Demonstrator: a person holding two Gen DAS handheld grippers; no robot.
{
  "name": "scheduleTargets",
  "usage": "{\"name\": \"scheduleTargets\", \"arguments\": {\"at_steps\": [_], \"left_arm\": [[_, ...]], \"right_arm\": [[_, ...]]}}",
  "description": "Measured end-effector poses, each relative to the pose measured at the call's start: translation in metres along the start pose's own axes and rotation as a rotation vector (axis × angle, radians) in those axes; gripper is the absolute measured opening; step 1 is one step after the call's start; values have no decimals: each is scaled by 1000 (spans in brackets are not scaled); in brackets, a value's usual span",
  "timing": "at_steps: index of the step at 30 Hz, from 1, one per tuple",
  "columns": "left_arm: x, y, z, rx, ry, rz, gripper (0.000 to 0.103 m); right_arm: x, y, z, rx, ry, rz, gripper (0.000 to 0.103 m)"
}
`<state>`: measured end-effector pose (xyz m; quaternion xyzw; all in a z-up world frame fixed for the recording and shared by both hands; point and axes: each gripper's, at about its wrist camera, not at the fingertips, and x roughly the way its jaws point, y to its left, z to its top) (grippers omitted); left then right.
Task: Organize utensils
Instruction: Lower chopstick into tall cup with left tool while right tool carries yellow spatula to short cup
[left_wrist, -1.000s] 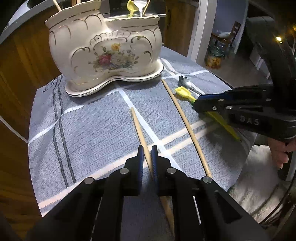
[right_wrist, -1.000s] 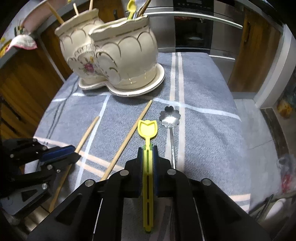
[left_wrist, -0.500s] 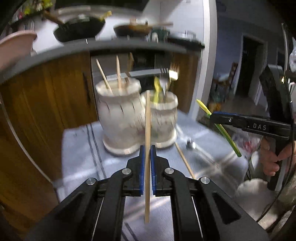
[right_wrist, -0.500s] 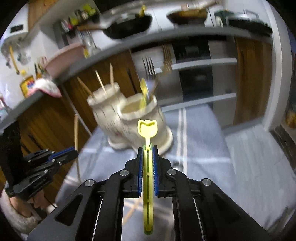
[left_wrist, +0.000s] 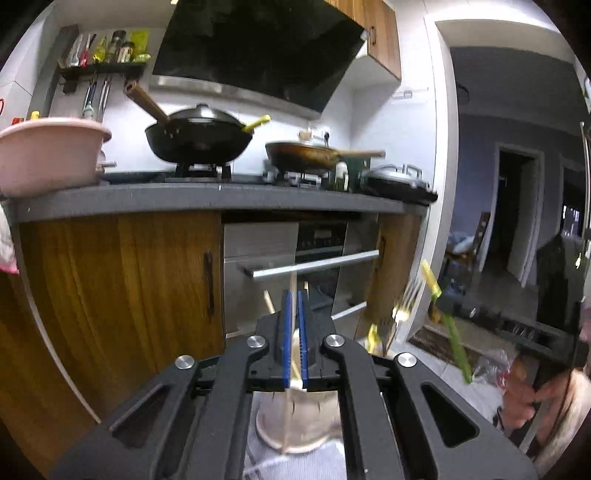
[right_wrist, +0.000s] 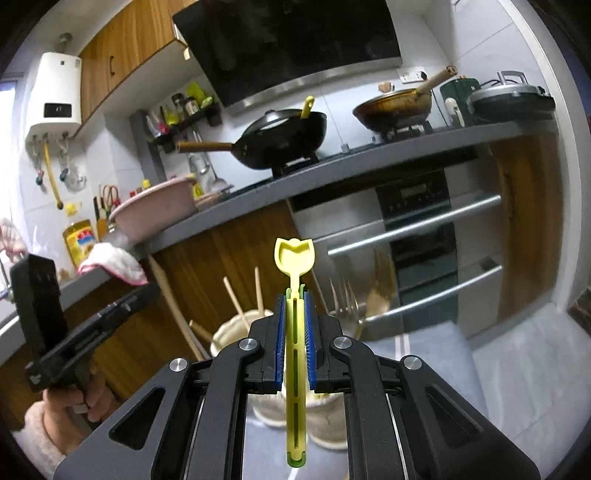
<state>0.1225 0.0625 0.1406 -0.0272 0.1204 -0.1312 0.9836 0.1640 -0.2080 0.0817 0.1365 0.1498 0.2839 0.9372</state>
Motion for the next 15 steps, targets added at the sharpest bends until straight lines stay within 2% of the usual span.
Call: {"name": "scheduleTargets", "arguments": {"at_steps": [3, 7, 10, 14, 15], "left_arm": [[-4, -2, 9, 17, -27, 4, 0], [1, 0, -2, 31, 34, 11, 0], [8, 16, -26, 12, 98, 35, 0], [31, 48, -66, -50, 297, 105, 2], [40, 58, -77, -74, 358, 147, 2]], "right_arm": [[7, 3, 1, -12, -10, 3, 11], [9, 6, -4, -24, -3, 11, 11], [7, 8, -11, -45, 4, 3, 11], [9, 5, -20, -27, 38, -1, 11], [9, 5, -21, -22, 39, -4, 11]]}}
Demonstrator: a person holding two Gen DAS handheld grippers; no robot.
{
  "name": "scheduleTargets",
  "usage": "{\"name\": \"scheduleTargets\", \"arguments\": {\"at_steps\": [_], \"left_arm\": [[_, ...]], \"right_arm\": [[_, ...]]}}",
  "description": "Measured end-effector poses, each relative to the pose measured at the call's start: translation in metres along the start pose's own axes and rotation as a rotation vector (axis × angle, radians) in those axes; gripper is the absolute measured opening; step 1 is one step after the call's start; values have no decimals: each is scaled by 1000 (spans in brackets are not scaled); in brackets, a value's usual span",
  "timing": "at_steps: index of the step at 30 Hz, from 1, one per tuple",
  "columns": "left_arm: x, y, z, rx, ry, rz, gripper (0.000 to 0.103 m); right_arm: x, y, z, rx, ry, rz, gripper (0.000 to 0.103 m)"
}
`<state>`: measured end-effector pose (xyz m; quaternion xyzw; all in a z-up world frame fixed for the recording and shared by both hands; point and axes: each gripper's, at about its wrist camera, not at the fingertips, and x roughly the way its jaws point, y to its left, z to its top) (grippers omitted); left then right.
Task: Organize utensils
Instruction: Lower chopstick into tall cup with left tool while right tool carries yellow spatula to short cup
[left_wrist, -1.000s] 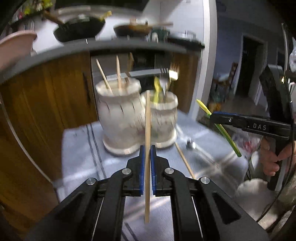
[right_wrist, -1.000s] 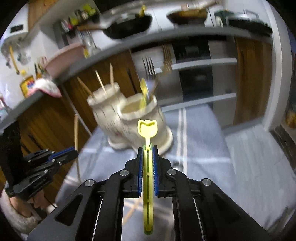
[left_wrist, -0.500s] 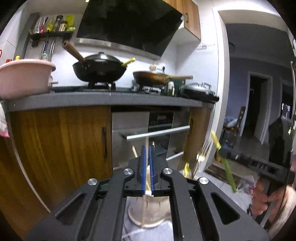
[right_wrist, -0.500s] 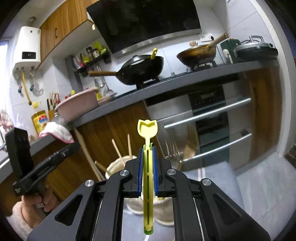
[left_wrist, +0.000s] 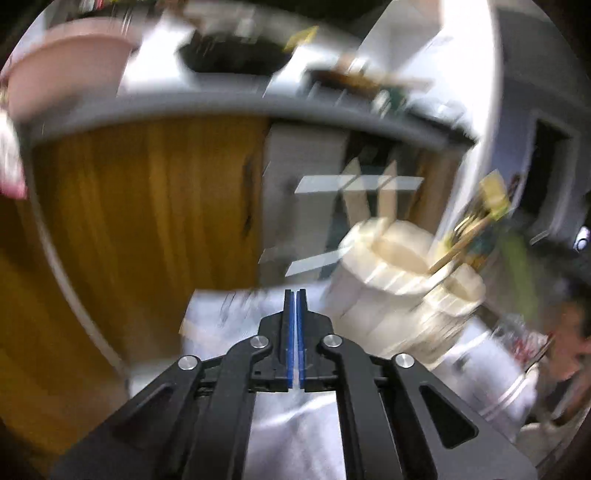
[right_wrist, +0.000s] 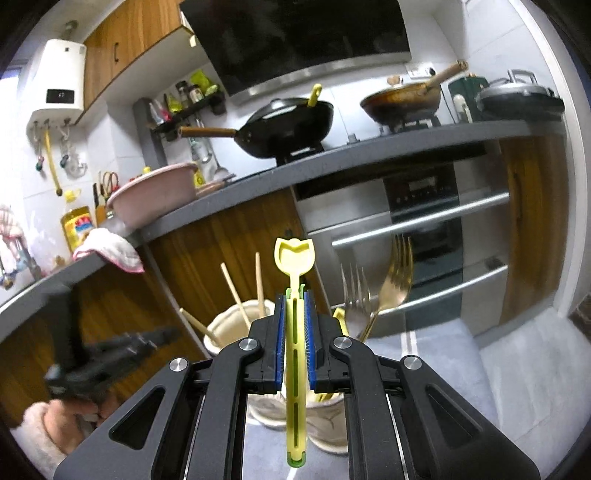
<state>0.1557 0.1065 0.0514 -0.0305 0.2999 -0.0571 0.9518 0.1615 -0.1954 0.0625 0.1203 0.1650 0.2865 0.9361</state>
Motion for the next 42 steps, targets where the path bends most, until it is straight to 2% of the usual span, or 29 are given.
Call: {"name": "scheduleTargets", "arguments": {"at_steps": [1, 4, 7, 10, 11, 16, 19, 21, 23, 25, 28, 30, 33, 42], "left_arm": [[13, 9, -6, -44, 58, 35, 3], [43, 25, -21, -141, 178, 67, 18], [61, 26, -30, -171, 220, 111, 28], [77, 21, -27, -176, 249, 163, 43], [83, 20, -25, -181, 256, 196, 44], [105, 23, -19, -187, 292, 274, 44], [114, 19, -24, -138, 320, 291, 35], [115, 16, -28, -89, 308, 305, 34], [114, 15, -28, -67, 307, 298, 18], [114, 15, -27, -43, 316, 291, 16], [110, 19, -25, -33, 333, 234, 4], [104, 20, -27, -30, 345, 190, 4], [88, 15, -32, 6, 356, 163, 4], [106, 14, -31, 30, 372, 181, 7]], "right_arm": [[-1, 0, -1, 3, 1, -2, 11], [-2, 0, -3, 13, 5, 1, 11], [-3, 1, -5, 10, 11, -3, 11], [-3, 0, -5, 12, 16, -2, 11], [-3, 0, -5, 13, 17, -2, 11], [-6, -5, -4, 20, 16, -9, 11], [-9, -8, -3, 24, 10, -10, 11], [-10, -9, -2, 29, 5, -11, 11], [-11, -10, -3, 33, 5, -9, 11], [-10, -10, -3, 34, 7, -8, 11], [-11, -9, -4, 31, 10, -5, 11], [-12, -8, -5, 29, 12, -5, 11], [-12, -7, -5, 25, 11, -5, 11], [-12, 2, -4, 18, 13, 1, 11]]}}
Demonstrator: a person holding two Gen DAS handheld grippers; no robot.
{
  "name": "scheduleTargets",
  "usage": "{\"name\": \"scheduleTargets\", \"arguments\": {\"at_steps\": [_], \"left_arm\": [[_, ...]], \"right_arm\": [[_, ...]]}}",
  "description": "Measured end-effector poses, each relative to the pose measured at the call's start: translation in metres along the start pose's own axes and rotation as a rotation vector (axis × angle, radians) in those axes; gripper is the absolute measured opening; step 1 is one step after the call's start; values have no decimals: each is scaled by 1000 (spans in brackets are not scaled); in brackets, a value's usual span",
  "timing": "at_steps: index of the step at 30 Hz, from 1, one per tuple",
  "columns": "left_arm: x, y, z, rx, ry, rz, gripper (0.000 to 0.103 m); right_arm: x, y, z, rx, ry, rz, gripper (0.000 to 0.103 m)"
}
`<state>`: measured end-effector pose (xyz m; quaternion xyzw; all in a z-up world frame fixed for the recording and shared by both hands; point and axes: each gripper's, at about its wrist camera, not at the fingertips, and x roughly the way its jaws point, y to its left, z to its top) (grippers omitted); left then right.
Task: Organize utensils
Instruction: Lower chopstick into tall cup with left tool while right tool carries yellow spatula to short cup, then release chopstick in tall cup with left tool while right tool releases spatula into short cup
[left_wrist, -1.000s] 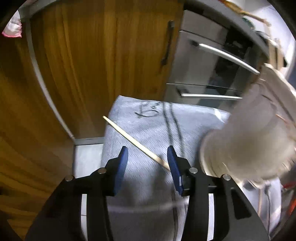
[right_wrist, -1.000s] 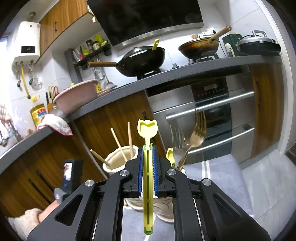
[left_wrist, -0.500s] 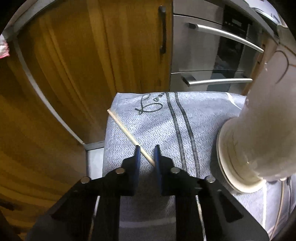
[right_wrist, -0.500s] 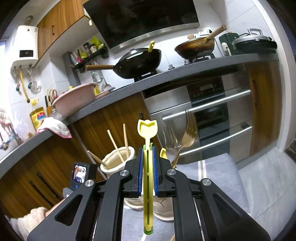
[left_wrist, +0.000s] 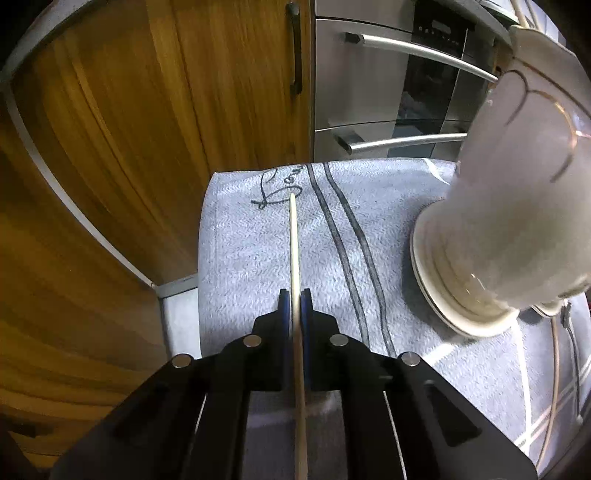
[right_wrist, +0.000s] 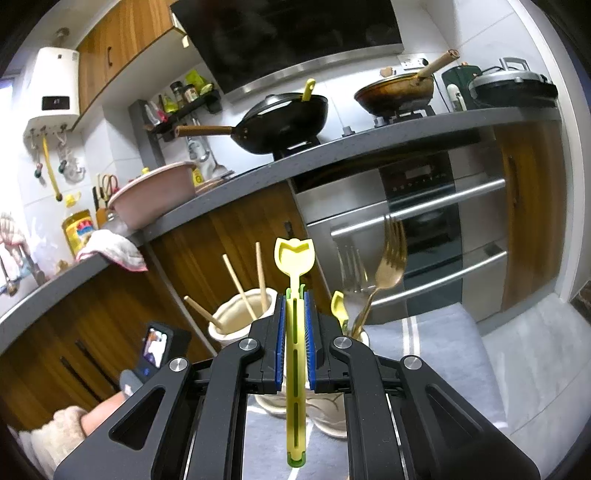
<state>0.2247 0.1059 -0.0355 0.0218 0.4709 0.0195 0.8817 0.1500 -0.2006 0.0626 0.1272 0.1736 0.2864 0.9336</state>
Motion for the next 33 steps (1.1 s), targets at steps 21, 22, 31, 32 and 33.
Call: {"name": "scheduleTargets", "arguments": {"at_steps": [21, 22, 31, 32, 33], "left_arm": [[-185, 12, 16, -65, -739, -338, 4], [-186, 8, 22, -63, -755, -367, 4], [-160, -35, 64, -93, -871, -457, 4], [-156, -40, 68, -87, -877, -453, 4], [-153, -42, 69, -83, -881, -450, 4]], "right_arm": [[14, -11, 17, 55, -110, 38, 11], [17, -11, 18, 56, -115, 40, 11], [45, -10, 15, 35, -147, 24, 11], [48, -10, 14, 32, -150, 19, 11], [49, -11, 13, 28, -153, 14, 11]]}}
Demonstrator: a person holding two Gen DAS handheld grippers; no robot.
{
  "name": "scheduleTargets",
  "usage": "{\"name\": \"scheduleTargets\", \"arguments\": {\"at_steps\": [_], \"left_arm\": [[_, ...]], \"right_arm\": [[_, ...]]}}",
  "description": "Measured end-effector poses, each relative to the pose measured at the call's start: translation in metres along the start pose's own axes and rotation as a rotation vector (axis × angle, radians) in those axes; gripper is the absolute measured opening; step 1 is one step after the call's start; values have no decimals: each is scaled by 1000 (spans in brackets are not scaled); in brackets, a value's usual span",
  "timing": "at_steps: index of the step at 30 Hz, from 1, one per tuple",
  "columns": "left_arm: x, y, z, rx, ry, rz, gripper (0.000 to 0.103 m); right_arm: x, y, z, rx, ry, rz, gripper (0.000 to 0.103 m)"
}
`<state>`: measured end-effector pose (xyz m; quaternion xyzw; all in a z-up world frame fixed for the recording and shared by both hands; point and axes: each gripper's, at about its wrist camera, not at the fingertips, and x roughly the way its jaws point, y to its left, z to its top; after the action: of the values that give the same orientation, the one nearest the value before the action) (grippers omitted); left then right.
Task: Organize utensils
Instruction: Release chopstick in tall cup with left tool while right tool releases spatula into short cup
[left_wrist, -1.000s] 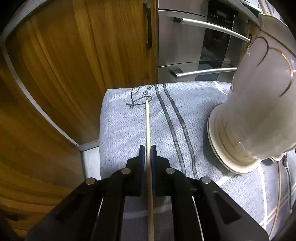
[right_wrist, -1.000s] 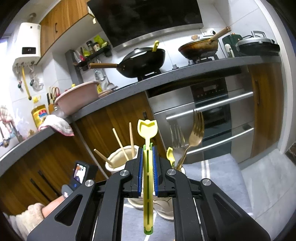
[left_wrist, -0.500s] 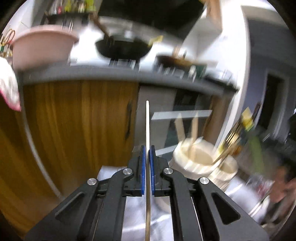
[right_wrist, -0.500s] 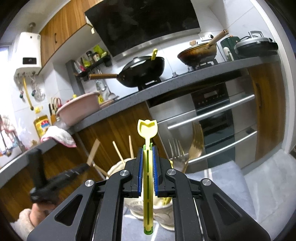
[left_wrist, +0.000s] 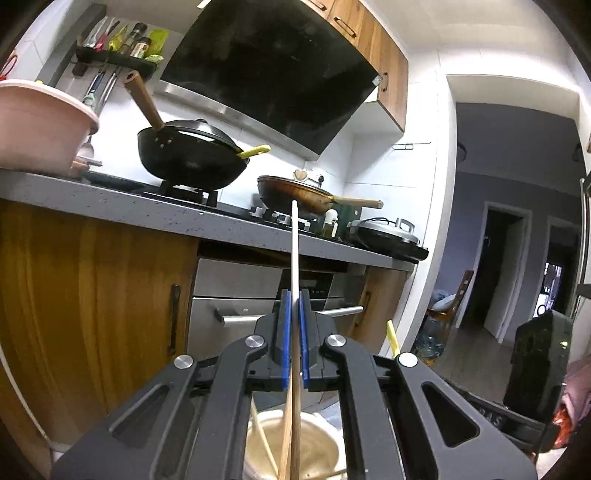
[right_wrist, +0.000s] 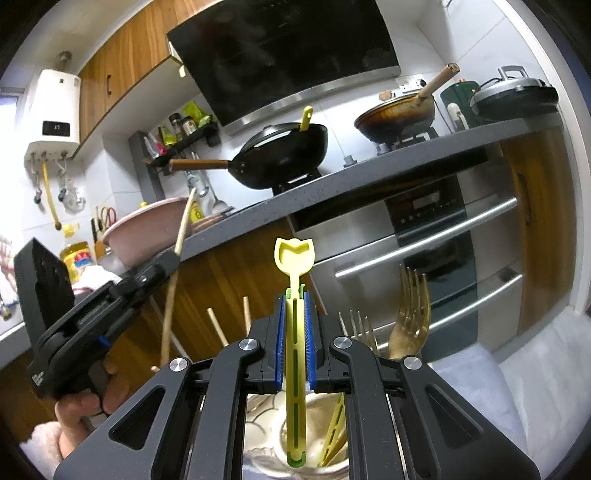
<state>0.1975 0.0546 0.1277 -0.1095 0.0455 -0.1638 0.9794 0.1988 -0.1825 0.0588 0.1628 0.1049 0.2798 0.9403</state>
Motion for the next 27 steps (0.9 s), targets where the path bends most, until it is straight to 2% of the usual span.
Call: {"name": "scheduleTargets", "arguments": {"at_steps": [7, 18, 27], "left_arm": [[10, 7, -14, -12, -2, -2, 4], [-21, 17, -36, 25, 106, -11, 4], [-38, 13, -49, 93, 224, 30, 4]], "right_arm": [[14, 6, -16, -73, 1, -23, 11], [4, -3, -31, -65, 65, -31, 11], [0, -4, -44, -76, 147, -76, 11]]}}
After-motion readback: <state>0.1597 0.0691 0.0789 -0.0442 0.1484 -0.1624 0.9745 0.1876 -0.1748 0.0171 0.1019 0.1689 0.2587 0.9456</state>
